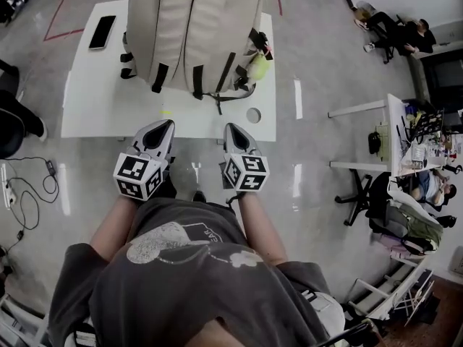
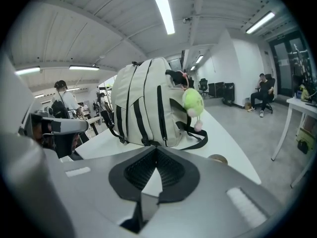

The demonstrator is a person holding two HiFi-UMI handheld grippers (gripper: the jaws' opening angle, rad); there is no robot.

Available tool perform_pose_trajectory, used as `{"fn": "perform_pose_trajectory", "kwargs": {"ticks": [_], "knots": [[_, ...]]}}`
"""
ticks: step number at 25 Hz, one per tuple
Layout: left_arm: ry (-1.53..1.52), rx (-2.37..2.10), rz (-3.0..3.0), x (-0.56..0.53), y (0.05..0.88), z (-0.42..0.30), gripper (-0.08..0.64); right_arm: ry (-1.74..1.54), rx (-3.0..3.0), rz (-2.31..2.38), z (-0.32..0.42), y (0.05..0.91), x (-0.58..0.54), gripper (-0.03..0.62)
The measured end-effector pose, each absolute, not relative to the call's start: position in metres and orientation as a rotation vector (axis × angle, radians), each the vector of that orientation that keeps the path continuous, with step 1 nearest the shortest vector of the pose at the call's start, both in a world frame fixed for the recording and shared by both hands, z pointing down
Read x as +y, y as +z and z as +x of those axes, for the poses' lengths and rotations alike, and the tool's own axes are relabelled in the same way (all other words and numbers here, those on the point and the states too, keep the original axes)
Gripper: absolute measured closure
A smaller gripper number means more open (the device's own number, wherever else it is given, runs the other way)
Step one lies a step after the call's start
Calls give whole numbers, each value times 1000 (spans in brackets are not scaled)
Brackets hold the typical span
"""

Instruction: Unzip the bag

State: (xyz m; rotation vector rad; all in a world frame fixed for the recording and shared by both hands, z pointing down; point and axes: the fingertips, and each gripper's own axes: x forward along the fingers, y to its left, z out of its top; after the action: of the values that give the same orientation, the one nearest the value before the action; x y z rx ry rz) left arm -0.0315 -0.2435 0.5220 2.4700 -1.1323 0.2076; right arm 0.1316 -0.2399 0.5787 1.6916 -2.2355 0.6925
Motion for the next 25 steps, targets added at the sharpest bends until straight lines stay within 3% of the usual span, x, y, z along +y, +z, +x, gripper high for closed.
{"fn": "perform_pose_trajectory", "kwargs": {"ticks": [12,25], "knots": [[177,-1316,2414,-131,496,13,554,759,-2359,1636,201,554,-152,592],[231,-1389,2358,-65,495,23,554,842,-2390,1545,207,572,-100,592]]}}
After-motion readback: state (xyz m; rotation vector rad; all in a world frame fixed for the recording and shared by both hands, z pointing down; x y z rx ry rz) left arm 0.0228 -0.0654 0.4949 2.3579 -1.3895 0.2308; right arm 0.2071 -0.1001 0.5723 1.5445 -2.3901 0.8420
